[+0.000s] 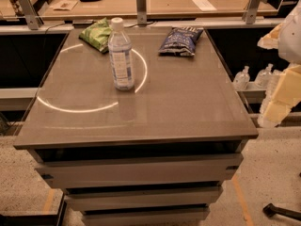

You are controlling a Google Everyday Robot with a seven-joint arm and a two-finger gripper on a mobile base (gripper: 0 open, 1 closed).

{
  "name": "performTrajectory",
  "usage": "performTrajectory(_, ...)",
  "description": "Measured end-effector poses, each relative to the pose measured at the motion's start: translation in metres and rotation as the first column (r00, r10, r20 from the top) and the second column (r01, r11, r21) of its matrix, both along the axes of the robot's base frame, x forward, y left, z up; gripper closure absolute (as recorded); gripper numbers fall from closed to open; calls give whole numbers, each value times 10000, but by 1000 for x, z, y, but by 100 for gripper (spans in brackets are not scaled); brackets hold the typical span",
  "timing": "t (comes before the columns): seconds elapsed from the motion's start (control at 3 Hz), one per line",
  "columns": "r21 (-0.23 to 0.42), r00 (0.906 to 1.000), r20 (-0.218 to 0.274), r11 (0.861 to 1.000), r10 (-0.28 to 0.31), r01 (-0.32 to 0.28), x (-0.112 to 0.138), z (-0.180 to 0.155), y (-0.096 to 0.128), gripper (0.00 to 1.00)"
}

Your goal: Move green rice chip bag near blue plastic bottle

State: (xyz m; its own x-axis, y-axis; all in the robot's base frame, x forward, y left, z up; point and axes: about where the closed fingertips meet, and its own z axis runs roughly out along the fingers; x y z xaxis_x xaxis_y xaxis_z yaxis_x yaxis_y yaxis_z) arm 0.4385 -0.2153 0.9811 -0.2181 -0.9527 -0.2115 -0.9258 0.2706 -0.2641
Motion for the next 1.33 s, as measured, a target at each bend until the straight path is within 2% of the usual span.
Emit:
performTrajectory(0.67, 180, 9998, 156, 9998, -122, 119, 3, 4, 2, 0)
performTrajectory(1.0, 1237, 9965, 447, 9902, -707, 647, 17, 11, 9, 0)
performTrajectory(1.33, 2524, 9797, 607, 9526, -1909, 1700, 30, 15, 11, 0)
